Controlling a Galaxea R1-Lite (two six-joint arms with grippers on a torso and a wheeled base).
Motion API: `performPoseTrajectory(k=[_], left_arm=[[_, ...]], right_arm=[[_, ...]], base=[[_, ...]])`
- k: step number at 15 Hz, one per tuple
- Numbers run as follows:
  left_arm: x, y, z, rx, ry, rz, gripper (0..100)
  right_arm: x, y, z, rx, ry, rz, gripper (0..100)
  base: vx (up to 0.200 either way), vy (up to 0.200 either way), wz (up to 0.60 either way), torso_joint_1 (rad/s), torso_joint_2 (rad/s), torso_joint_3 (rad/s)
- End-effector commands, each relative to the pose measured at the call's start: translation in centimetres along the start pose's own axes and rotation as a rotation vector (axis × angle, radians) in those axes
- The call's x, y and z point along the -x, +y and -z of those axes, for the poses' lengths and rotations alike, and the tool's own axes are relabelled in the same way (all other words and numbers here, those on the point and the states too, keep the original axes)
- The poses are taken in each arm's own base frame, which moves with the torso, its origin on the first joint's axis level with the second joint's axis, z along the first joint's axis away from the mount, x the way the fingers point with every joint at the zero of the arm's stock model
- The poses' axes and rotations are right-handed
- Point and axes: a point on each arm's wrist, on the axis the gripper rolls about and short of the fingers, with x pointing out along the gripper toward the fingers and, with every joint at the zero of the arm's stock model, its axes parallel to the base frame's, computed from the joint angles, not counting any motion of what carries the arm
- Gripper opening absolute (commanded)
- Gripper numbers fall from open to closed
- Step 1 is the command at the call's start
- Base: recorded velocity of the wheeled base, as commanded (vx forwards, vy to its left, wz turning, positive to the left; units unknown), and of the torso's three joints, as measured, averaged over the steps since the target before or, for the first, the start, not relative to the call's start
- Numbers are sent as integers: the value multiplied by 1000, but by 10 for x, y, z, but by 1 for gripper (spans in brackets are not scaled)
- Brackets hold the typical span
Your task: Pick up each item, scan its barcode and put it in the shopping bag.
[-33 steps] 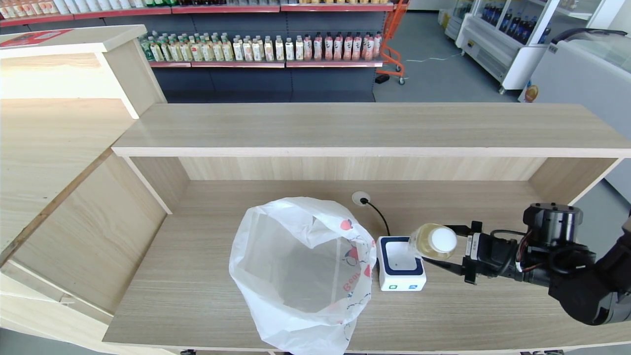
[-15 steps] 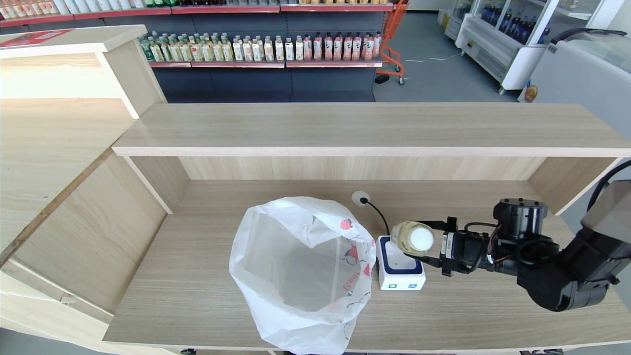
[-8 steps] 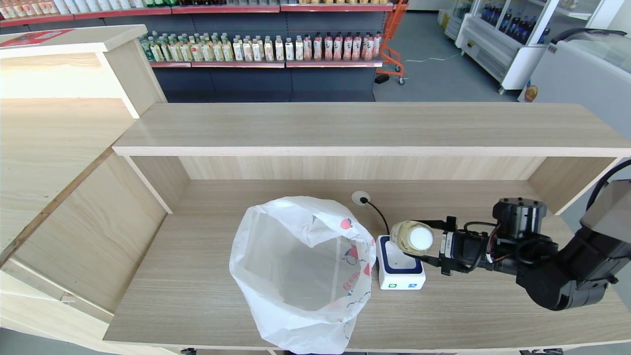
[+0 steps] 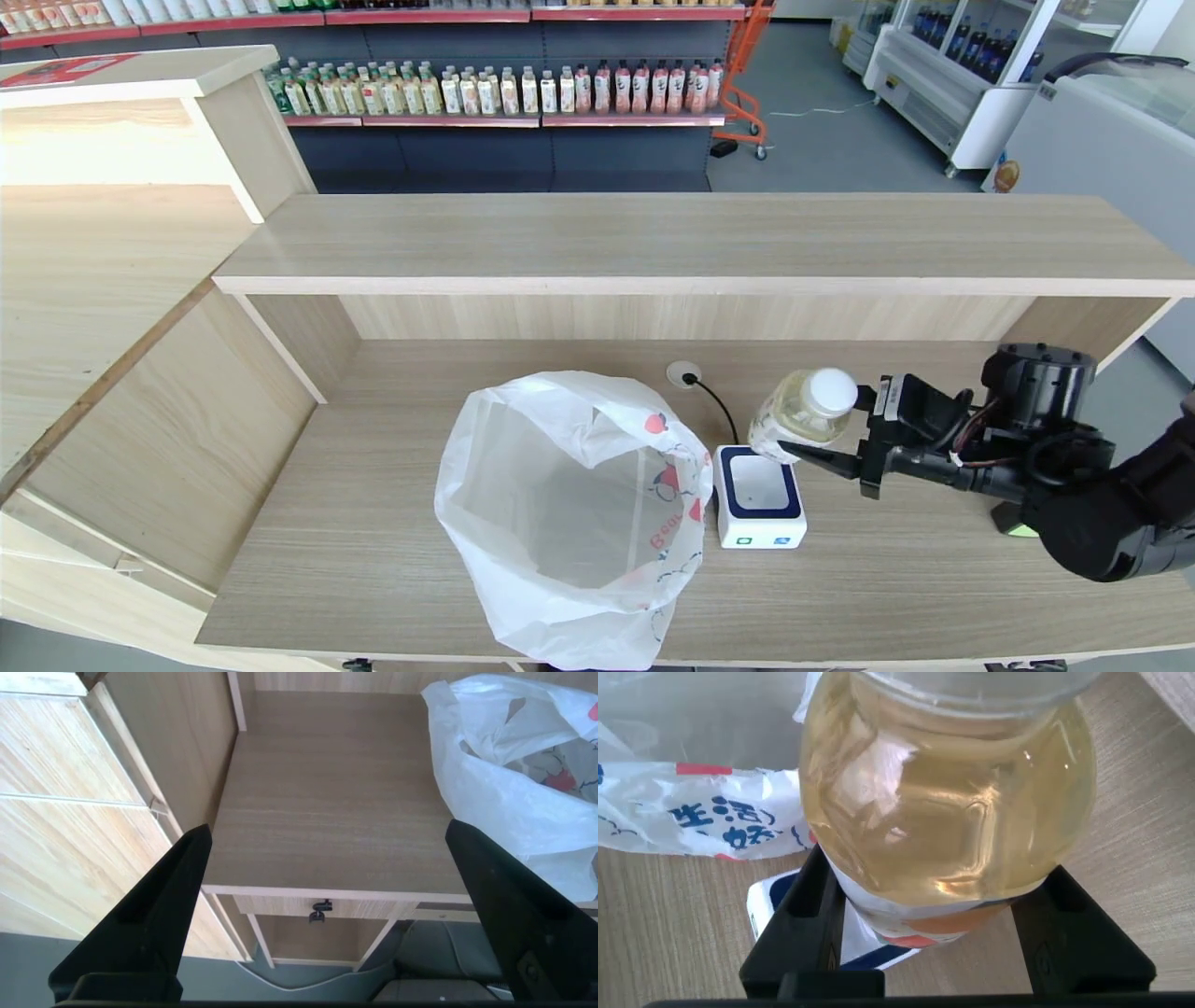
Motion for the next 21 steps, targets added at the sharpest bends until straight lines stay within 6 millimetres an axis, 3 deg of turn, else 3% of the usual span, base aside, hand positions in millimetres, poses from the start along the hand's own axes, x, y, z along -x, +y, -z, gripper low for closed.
performPoseTrajectory(k=[1, 3, 5, 10, 13, 16, 21], left_arm=[[0, 0, 0, 0, 0, -1, 100], [0, 0, 0, 0, 0, -1, 100], [0, 0, 0, 0, 0, -1, 100], [0, 0, 0, -2, 0, -1, 100], [0, 0, 0, 2, 0, 1, 100], [0, 0, 0, 3, 0, -1, 100], [0, 0, 0, 5, 0, -1, 100]], right_arm=[[24, -13, -74, -110, -133, 71, 0], [28, 7, -99, -378, -133, 104, 0], [16, 26, -110, -594, -112, 149, 0], [2, 34, -95, -811, -60, 139, 0], [-3, 37, -88, -847, -31, 154, 0], [-9, 40, -88, -882, -31, 132, 0], [-21, 46, -79, -912, -1, 101, 0]], base=[[0, 0, 0, 0, 0, 0], [0, 0, 0, 0, 0, 0], [0, 0, 0, 0, 0, 0], [0, 0, 0, 0, 0, 0], [0, 0, 0, 0, 0, 0], [-200, 0, 0, 6, 4, 4], [0, 0, 0, 0, 0, 0]])
